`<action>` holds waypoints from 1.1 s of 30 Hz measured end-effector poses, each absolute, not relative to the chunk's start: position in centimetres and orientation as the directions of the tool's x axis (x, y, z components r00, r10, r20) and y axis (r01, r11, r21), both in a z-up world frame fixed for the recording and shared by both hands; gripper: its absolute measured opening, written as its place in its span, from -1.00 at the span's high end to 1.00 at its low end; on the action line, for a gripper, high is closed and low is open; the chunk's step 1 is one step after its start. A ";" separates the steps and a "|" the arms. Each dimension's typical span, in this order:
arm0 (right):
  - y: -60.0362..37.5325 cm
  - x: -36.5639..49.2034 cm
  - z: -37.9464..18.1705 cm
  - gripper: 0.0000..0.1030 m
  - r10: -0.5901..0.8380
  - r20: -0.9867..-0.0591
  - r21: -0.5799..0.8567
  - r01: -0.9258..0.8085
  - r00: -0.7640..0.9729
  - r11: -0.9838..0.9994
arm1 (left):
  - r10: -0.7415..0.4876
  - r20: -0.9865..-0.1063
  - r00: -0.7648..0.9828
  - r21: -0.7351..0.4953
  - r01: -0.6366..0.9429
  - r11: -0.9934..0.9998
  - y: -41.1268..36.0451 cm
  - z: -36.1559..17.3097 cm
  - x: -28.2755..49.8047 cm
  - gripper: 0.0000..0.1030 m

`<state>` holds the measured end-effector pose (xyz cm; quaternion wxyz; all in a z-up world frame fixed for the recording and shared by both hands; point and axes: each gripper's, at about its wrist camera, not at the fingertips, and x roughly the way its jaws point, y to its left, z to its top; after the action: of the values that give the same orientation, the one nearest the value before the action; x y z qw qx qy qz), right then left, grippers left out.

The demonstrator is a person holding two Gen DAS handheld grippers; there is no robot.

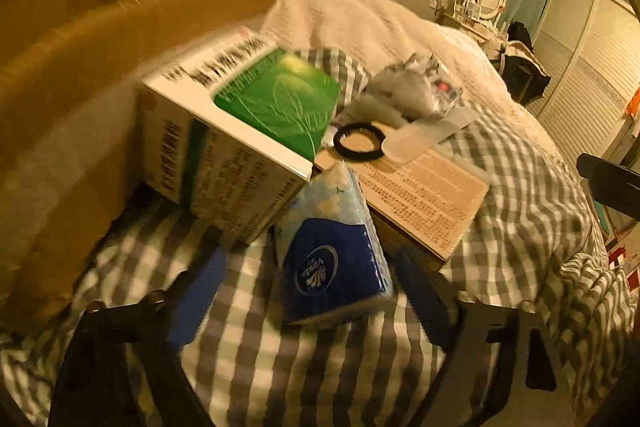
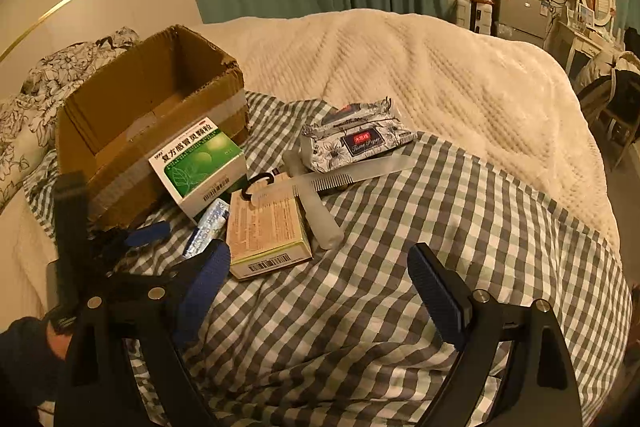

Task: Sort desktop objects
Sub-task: 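Grasp the blue tissue pack with the left tool while the right tool grasps the tan printed box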

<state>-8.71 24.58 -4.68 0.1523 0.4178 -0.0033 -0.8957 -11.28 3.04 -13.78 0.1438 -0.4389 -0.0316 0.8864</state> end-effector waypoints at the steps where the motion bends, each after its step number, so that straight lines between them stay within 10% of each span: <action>1: 24.3 -8.8 -4.8 -0.76 -0.274 -0.751 0.131 0.272 -0.601 -0.953 | 0.292 -0.773 -0.564 -0.188 -0.235 -0.953 3.2 -14.1 -11.6 -0.42; 6: 23.1 -8.7 -5.4 -0.76 -0.252 -0.766 0.099 0.279 -0.592 -0.955 | 0.331 -0.745 -0.579 -0.197 -0.282 -0.939 2.8 -13.9 -11.1 0.30; 30: 15.8 -12.1 -10.7 -0.76 -0.209 -0.821 -0.039 0.419 -0.531 -0.907 | 0.224 -0.769 -0.598 -0.158 -0.161 -0.974 -1.3 -12.8 -8.0 0.39; 33: 15.4 -12.3 -11.1 -0.45 -0.204 -0.826 -0.039 0.414 -0.525 -0.909 | 0.223 -0.768 -0.600 -0.157 -0.161 -0.974 -1.2 -12.9 -8.3 0.39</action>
<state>-12.25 15.36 -11.11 0.1788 0.4531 0.1159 -0.8656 -8.29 -1.22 -12.91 0.1075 -0.4341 -0.0354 0.8937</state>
